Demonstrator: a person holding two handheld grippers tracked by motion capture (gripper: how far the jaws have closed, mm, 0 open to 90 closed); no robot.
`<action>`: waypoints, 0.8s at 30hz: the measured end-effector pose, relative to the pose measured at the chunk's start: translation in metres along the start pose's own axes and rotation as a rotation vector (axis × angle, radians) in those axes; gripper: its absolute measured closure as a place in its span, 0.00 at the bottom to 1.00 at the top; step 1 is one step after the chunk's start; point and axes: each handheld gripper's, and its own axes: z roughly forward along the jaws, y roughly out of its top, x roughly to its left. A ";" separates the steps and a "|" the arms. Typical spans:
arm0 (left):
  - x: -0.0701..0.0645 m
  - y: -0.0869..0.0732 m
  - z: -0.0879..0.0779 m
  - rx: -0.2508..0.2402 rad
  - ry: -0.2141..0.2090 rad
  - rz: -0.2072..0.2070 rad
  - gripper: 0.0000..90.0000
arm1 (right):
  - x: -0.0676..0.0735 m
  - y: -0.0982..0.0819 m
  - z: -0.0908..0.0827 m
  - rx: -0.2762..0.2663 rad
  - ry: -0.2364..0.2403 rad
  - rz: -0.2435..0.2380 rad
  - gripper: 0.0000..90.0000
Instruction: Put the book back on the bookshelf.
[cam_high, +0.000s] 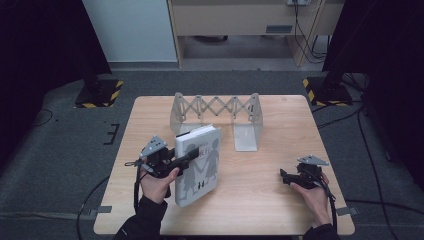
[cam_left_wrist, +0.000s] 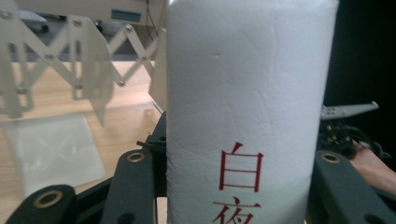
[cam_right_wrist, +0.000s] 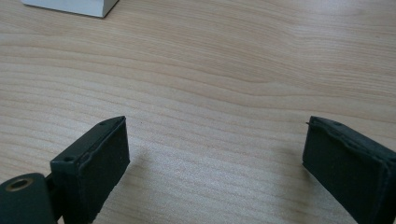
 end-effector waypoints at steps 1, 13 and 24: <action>0.002 0.002 -0.001 -0.002 0.009 0.003 0.59 | 0.000 0.000 0.000 0.007 0.001 0.000 0.08; 0.022 0.021 0.003 -0.024 0.137 0.020 0.59 | 0.001 0.000 0.002 0.036 -0.012 0.004 0.08; 0.035 0.031 0.018 -0.018 0.216 0.035 0.59 | 0.000 0.000 0.002 0.036 -0.012 0.000 0.08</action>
